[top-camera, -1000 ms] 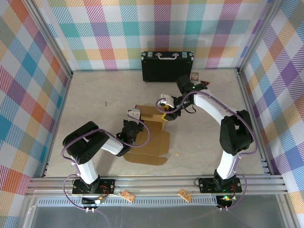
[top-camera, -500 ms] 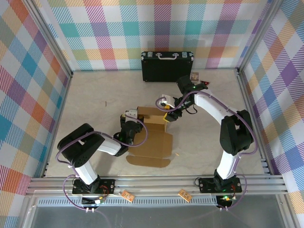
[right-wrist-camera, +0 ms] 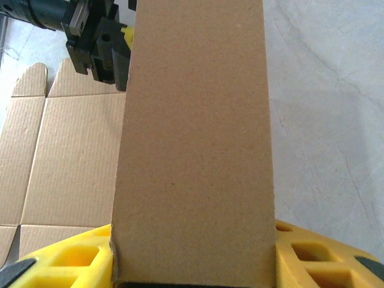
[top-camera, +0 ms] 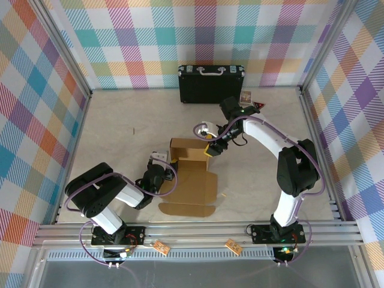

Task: Fold the paper box

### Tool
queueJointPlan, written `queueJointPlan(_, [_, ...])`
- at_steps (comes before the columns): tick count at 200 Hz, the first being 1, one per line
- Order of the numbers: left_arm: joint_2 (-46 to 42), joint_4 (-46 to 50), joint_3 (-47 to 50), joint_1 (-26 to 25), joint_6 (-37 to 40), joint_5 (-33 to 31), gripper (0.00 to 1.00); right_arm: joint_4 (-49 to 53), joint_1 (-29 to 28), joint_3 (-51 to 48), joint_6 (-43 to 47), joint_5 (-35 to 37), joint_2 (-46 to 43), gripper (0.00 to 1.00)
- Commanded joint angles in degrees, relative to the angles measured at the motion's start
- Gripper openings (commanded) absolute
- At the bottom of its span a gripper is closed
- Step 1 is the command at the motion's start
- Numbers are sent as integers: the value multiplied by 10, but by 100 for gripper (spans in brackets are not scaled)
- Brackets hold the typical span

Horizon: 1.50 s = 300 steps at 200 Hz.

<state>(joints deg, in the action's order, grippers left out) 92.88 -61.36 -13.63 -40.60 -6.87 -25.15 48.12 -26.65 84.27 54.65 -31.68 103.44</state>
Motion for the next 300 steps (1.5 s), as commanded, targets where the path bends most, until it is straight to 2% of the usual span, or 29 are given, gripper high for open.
queueJointPlan(1, [7,-32,11,1,0,20,68,21,5,16,-13,4,2,37])
queueJointPlan(25, [-19,-37,17,0,-2,-5,69,17,6,15,-11,5,3,37])
queueJointPlan(40, [-68,-45,36,-1,-11,-15,71,9,5,11,-11,5,4,37])
queueJointPlan(49, [-112,-17,38,0,-12,-9,72,8,5,12,-13,6,5,38])
queueJointPlan(58, [-171,72,21,-1,-21,-9,73,5,5,13,-17,7,6,38])
queueJointPlan(73, [-264,354,-67,2,-64,-25,74,2,5,12,-17,8,6,39])
queueJointPlan(83, [-298,481,-120,5,-76,-34,74,1,5,8,-13,9,4,39])
queueJointPlan(104, [-342,613,-178,15,-96,-23,74,-7,4,-1,2,12,-5,39])
queueJointPlan(123, [-363,693,-223,33,-126,21,76,-11,3,-6,7,13,-10,39])
queueJointPlan(158, [-354,813,-311,55,-161,113,79,-16,-2,-15,22,24,-17,39])
queueJointPlan(173, [-339,842,-343,55,-161,134,79,-25,-3,-22,24,25,-22,39])
queueJointPlan(209, [-310,887,-389,59,-146,139,82,-36,-5,-28,43,19,-25,40])
queueJointPlan(237, [-231,969,-485,75,-126,150,84,-42,-6,-28,67,20,-19,40])
queueJointPlan(255, [-183,1020,-542,80,-122,142,83,-56,-6,-35,72,20,-22,40])
queueJointPlan(267, [-165,1033,-563,83,-114,158,82,-62,-6,-39,72,18,-25,40])
queueJointPlan(300, [-183,1050,-580,102,-124,154,82,-105,-4,-41,-13,50,-26,40])
